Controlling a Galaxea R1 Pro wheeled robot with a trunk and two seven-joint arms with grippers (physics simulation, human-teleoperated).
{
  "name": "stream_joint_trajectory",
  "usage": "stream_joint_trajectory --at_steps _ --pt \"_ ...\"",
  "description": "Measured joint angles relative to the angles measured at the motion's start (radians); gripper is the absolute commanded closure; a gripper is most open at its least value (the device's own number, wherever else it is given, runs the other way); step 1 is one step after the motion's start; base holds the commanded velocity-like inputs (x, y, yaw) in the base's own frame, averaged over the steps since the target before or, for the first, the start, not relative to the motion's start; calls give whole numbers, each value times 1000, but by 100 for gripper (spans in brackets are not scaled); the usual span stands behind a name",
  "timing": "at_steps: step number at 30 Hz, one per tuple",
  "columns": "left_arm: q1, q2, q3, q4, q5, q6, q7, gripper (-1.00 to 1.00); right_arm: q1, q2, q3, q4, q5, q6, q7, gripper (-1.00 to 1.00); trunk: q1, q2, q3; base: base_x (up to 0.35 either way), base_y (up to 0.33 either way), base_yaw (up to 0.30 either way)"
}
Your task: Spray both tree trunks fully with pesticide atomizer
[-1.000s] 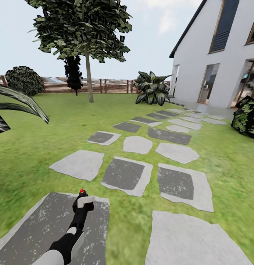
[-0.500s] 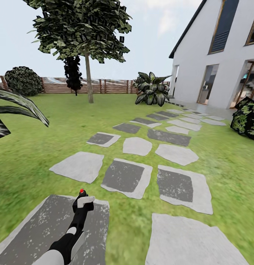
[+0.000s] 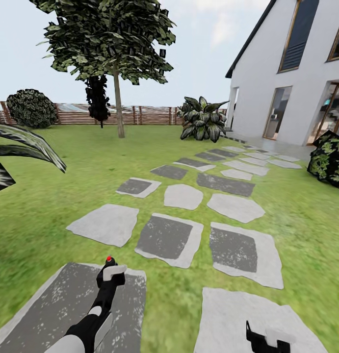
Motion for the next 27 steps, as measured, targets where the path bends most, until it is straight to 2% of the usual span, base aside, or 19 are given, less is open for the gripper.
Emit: stream_joint_trajectory --at_steps 4,6,9,14,18,21,27 --pt "0 0 0 1 0 0 0 100 -3 23 63 15 1 1 0 -100 -15 28 13 0 0 0" --pt "0 0 0 1 1 0 0 100 -5 32 117 34 1 1 -2 -100 -23 42 19 0 0 0" --pt "0 0 -5 1 1 2 0 100 -6 38 142 42 1 1 -2 -100 -35 63 28 0 0 0" --pt "0 -3 -11 -37 1 30 0 100 -6 40 157 47 2 1 -2 -100 -54 98 44 0 0 0" --pt "0 -4 -12 -129 2 160 -1 100 -6 41 159 47 2 1 -2 -100 -69 126 56 0 0 0" --pt "0 -4 -11 -169 2 207 -2 100 -6 41 160 48 2 1 -2 -100 -81 147 66 0 0 0" --pt "0 -3 -11 -187 2 233 -17 100 -6 41 160 48 2 1 -2 -100 -104 189 85 0 0 0"
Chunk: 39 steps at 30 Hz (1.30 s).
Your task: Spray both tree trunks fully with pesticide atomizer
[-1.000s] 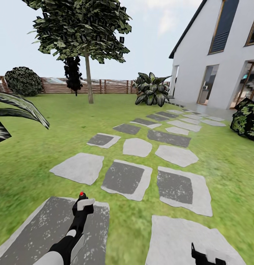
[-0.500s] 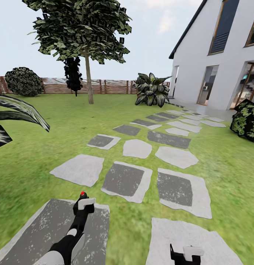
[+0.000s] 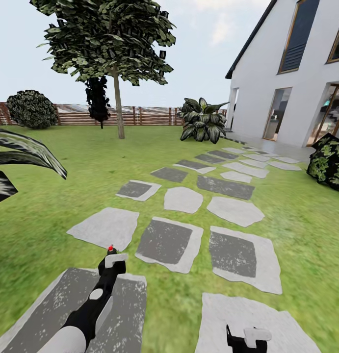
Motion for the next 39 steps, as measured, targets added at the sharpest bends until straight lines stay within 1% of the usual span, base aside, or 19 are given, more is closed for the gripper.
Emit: stream_joint_trajectory --at_steps 1,3,6,9,15,22,27,29,32,35,36,39 --pt "0 0 -2 -2 -1 5 -28 100 0 0 1 0 0 0 0 -100 -4 7 3 0 0 0" --pt "0 0 -4 -4 -1 10 -62 100 0 0 1 0 0 0 0 -100 -12 21 9 0 0 0" --pt "0 0 -8 -6 -2 30 -101 100 0 0 1 0 0 0 0 -100 -23 42 19 0 0 0" --pt "0 -1 -8 -8 -3 57 -120 100 0 0 1 0 0 0 0 -100 -35 63 28 0 0 0" --pt "0 -1 -8 -11 -5 76 -129 100 0 0 1 0 0 0 0 -100 -58 105 47 0 0 0" --pt "0 0 -7 -13 -7 81 -128 100 0 0 1 0 0 0 0 -100 -84 154 69 0 0 0" --pt "0 6 -2 -8 -7 80 -126 100 0 0 1 -1 0 0 0 -100 -104 189 85 0 0 0" --pt "0 13 3 -3 -6 77 -126 100 0 0 1 -1 0 0 0 -100 -111 203 91 0 0 0" --pt "0 21 6 9 -6 57 -126 100 0 0 1 -1 0 0 0 -100 -123 224 100 0 0 0" --pt "0 24 7 60 -5 0 -127 100 0 0 1 -1 0 0 0 -100 -134 245 110 0 0 0" --pt "0 25 7 87 -5 -35 -127 100 0 0 1 -1 0 0 0 -100 -138 252 113 0 0 0" --pt "0 26 7 121 -5 -82 -128 100 0 0 1 -1 0 -1 0 -100 -150 273 122 0 0 0"
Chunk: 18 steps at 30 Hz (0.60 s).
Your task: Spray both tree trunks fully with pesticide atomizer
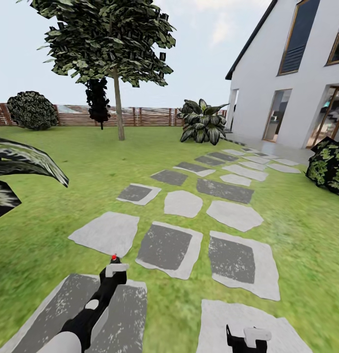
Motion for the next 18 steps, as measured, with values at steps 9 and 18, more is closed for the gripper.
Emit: stream_joint_trajectory --at_steps 9,18 --pt "6 -7 -6 31 5 -23 3 100 -5 6 9 5 2 -8 -4 -100 -31 56 25 0 0 0" --pt "18 -28 -3 43 8 -23 5 100 -19 -5 11 36 3 -5 -4 -100 -31 56 25 0 0 0"
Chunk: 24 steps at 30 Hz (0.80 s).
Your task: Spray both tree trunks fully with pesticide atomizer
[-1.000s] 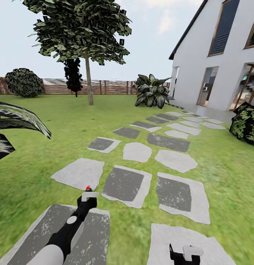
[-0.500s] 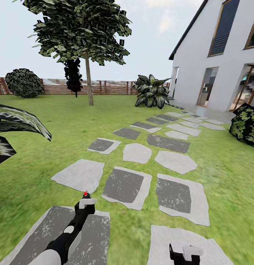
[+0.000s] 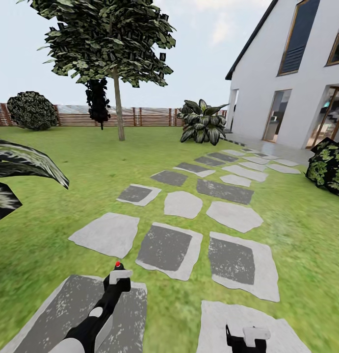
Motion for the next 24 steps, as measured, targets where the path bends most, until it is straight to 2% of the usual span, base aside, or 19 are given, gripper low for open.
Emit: stream_joint_trajectory --at_steps 24 --pt "-16 -2 1 -9 -4 0 -2 100 8 -2 5 -2 -1 3 7 -100 0 0 0 0 0 0"
